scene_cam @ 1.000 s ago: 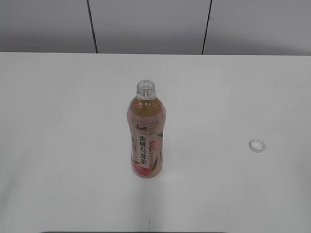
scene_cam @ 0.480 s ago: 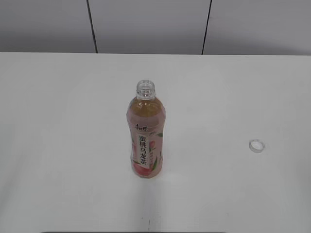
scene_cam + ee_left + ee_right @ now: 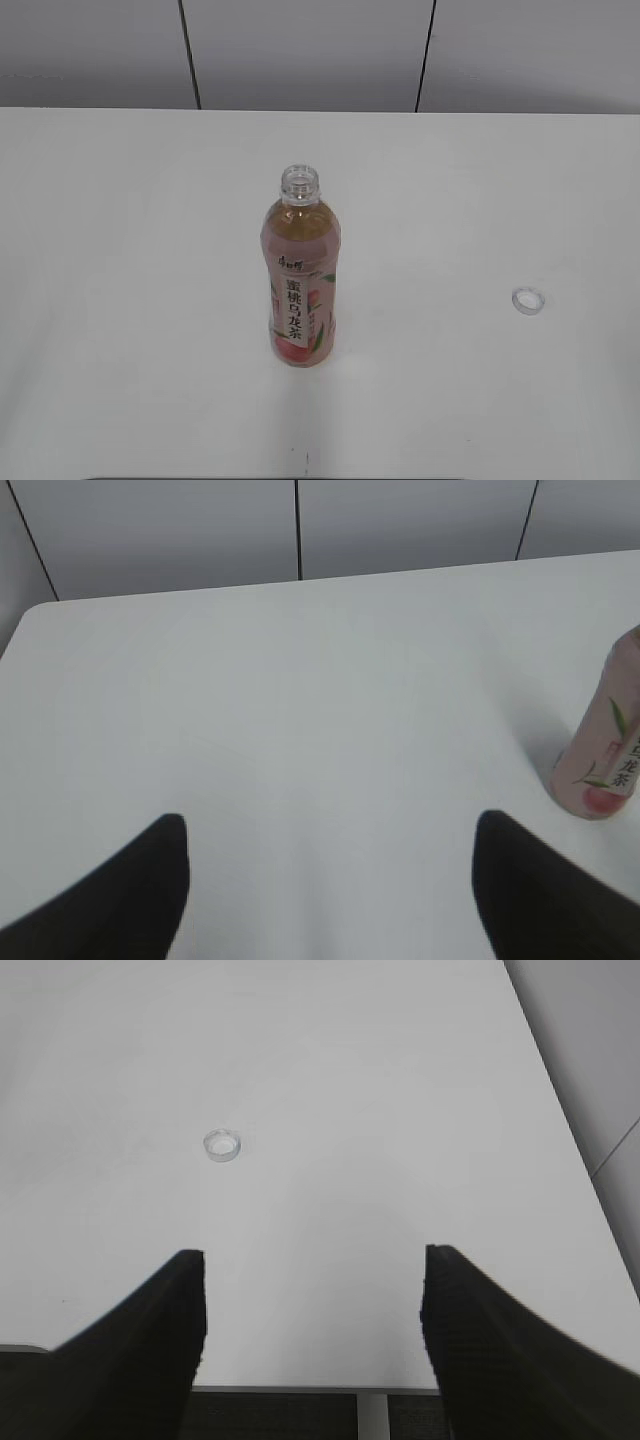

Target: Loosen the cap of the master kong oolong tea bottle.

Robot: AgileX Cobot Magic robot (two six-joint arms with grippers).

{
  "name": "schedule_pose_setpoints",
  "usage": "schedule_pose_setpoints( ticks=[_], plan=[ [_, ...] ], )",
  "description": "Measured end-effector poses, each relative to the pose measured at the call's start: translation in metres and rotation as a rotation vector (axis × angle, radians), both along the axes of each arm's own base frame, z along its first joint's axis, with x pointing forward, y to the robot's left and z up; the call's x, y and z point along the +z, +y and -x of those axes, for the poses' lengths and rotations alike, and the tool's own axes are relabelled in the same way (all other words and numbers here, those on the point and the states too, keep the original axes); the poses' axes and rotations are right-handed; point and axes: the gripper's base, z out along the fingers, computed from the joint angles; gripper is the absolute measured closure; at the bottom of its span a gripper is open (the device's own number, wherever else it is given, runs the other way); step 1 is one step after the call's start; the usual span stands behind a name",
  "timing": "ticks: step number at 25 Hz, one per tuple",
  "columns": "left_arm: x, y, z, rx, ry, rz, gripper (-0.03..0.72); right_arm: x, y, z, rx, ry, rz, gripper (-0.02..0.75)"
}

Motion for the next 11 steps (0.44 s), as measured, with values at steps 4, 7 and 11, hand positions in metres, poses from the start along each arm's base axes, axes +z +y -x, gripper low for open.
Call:
schedule_pose_setpoints(
  ticks=[4, 7, 11],
  plan=[
    [0.0, 0.0, 0.0, 0.0, 0.0, 0.0, 0.157, 0.0, 0.0, 0.0, 0.0, 0.0, 0.0, 0.225],
    [0.0, 0.0, 0.0, 0.0, 0.0, 0.0, 0.157, 0.0, 0.0, 0.0, 0.0, 0.0, 0.0, 0.225],
    [0.0, 0.0, 0.0, 0.0, 0.0, 0.0, 0.157, 0.0, 0.0, 0.0, 0.0, 0.0, 0.0, 0.225]
  ],
)
